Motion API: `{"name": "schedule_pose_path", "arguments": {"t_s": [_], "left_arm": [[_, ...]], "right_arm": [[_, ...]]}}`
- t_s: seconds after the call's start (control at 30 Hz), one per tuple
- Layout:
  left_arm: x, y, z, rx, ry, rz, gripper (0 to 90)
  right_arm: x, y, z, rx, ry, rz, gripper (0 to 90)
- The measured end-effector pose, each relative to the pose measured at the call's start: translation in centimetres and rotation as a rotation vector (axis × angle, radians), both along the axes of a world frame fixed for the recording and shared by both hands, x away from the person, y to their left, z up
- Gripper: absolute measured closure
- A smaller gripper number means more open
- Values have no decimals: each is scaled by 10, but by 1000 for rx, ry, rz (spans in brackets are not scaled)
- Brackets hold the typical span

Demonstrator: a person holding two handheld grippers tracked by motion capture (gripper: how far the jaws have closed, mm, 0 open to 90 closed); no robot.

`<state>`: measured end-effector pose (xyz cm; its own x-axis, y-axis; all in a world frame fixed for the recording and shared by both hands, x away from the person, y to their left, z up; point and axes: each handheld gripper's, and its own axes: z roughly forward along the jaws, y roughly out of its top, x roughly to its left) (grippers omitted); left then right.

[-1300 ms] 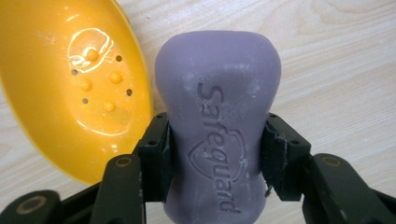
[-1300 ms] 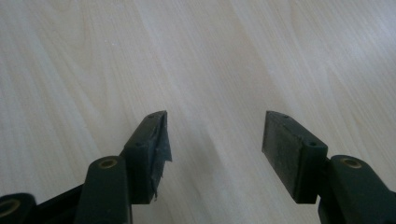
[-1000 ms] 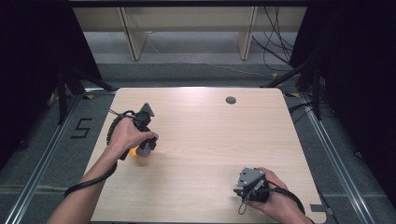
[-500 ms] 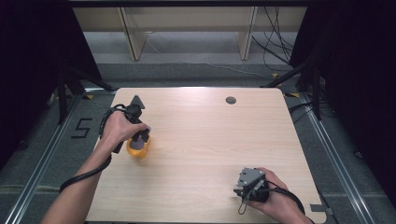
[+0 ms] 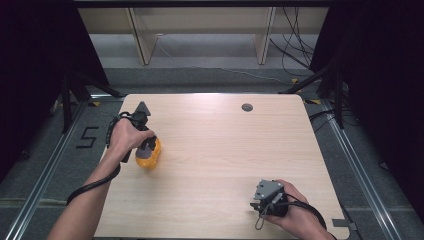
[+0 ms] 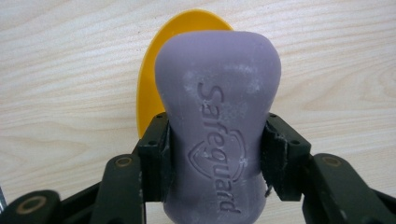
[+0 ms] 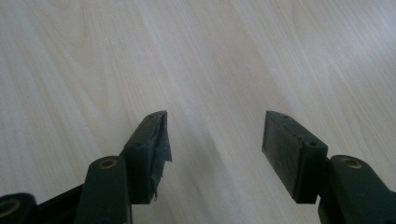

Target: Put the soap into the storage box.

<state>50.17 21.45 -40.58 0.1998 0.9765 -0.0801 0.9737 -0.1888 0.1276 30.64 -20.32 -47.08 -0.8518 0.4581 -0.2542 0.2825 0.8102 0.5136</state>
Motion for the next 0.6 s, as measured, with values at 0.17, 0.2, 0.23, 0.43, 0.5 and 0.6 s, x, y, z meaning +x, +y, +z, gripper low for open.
{"name": "schedule_pose_path", "arguments": {"t_s": [0.17, 0.2, 0.23, 0.43, 0.5, 0.6], "left_arm": [[1, -3, -4, -10, -38, 64, 489], [1, -3, -4, -7, -37, 66, 489], [1, -3, -5, -5, -36, 65, 489], [3, 0, -8, 7, 0, 29, 489], [4, 1, -9, 15, 4, 20, 489], [4, -3, -14, -5, -29, 75, 489]], "right_arm": [[0, 0, 1, -4, 2, 1, 415], [0, 0, 1, -5, 1, 0, 415], [-1, 0, 0, 1, 8, -14, 415], [0, 0, 1, -4, 1, -1, 415], [0, 0, 0, 0, 6, -13, 415], [0, 0, 0, 0, 1, 0, 415]]}}
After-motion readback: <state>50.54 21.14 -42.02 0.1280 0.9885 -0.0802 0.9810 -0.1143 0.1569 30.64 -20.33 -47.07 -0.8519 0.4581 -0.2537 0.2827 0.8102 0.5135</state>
